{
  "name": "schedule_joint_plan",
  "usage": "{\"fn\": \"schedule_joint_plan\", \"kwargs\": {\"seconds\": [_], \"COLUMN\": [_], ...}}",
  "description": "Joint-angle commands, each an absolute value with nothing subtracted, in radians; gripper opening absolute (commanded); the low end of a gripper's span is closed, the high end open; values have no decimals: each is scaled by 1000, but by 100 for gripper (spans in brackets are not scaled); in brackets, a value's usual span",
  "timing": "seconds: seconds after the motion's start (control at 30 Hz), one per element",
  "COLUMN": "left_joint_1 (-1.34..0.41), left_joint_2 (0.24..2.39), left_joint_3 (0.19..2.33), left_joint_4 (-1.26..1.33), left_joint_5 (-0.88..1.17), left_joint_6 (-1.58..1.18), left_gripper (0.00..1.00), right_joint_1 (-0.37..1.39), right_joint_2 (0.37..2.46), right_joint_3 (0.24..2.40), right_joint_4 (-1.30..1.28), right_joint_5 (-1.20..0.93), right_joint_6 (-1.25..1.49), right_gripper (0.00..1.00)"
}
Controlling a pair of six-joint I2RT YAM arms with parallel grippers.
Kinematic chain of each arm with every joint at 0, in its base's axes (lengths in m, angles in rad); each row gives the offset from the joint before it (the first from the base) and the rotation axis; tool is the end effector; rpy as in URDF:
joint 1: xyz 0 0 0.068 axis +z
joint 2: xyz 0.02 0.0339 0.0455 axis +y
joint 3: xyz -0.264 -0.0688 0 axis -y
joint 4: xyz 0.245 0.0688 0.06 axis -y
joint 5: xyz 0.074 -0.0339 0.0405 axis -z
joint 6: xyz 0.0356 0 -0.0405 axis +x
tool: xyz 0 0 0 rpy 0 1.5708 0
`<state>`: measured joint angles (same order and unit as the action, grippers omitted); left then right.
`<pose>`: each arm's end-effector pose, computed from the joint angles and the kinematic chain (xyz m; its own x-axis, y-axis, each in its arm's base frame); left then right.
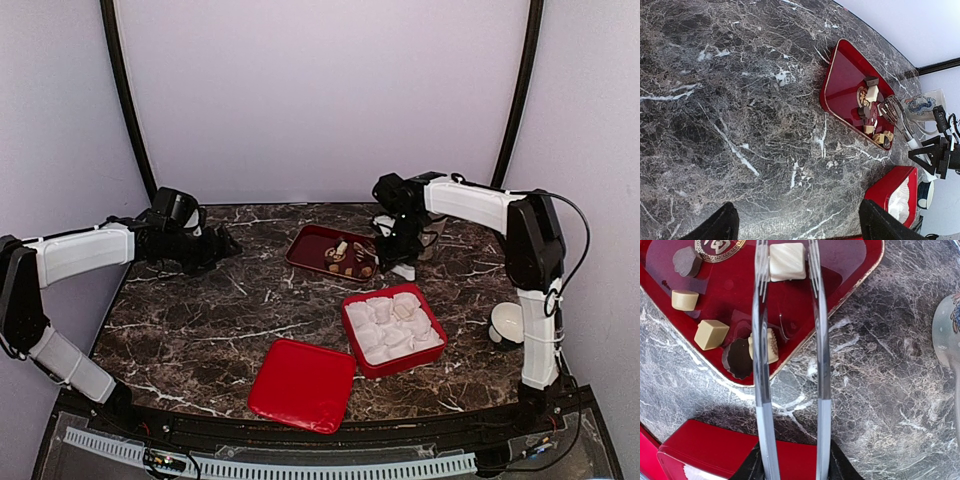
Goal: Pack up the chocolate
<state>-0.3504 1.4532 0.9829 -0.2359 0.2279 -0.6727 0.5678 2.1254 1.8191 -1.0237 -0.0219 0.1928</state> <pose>0.2953 -0.1165 0.2476 -0.7857 -0.3591 -0.5037 0.0080 0.8083 -0.5888 0.3679 0.2356 0.2148 -0.9075 -0.3516 -0.2300 -0.3751 0.9246 0.0666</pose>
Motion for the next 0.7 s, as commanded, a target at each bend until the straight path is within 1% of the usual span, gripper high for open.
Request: {"fn": "schedule_joint_plan", "kwargs": {"seconds": [0.0, 0.17, 0.33, 0.67], "left_joint_1": [-344, -345, -345, -345], "left_joint_2": [1421, 1414, 1403, 1374], "left_joint_3": [988, 986, 979, 966], "left_joint_4": [-238, -243, -244, -247], "left_joint_5": [236, 236, 239, 254], "left_joint_6": [-664, -666, -667, -648], "left_gripper": [85, 85, 85, 85], "right_joint_1": [579, 582, 584, 586], "right_joint_2": [2100, 2097, 2048, 1867], "right_joint_3": [1829, 1864, 1873, 1775], "right_joint_4": [-1025, -1051, -1058, -1077], "right_joint_5": [7, 14, -23, -50], "right_joint_6": [185, 174, 176, 201], "right_gripper": [32, 30, 28, 27]}}
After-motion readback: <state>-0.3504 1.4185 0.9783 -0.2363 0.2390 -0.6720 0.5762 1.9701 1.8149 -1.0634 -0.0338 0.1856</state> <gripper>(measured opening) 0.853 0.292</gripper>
